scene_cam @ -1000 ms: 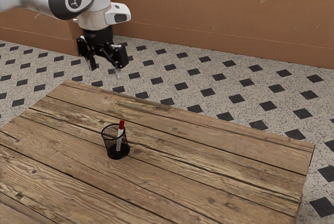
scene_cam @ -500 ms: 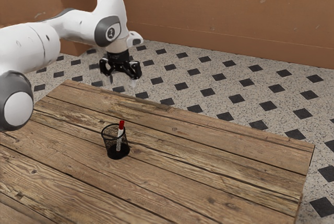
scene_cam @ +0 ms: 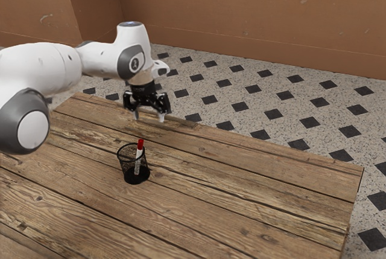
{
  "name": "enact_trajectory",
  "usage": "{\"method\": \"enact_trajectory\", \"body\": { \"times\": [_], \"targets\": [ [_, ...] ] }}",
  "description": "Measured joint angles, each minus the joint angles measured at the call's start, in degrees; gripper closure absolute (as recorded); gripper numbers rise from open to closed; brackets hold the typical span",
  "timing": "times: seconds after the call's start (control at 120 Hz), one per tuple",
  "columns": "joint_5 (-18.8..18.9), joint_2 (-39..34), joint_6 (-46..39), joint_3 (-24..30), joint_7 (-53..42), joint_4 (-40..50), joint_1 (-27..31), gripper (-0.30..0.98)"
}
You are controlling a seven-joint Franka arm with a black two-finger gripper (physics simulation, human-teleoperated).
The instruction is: Take the marker out of the pen holder and place it to the left of the pen holder.
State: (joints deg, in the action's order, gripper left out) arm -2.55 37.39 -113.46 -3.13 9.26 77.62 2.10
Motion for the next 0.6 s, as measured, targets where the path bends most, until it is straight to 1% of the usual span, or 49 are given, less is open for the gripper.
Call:
{"method": "enact_trajectory", "body": {
  "times": [0.083, 0.258, 0.408, 0.517, 0.6],
  "targets": [
    [-0.9, -2.2, -0.53, -0.81, 0.04, 4.95, -1.13, 0.0],
    [-1.53, -5.18, -1.43, -2.23, 0.14, 10.9, -2.32, 0.0],
    [-1.52, -7.49, -1.8, -2.72, 0.27, 13.48, -4.65, 0.0],
    [-1.5, -9.75, -1.95, -4.33, 0.41, 17.08, -6.26, 0.0],
    [-1.5, -10.71, -2.03, -5.02, 0.51, 18.25, -7.5, 0.0]
  ]
}}
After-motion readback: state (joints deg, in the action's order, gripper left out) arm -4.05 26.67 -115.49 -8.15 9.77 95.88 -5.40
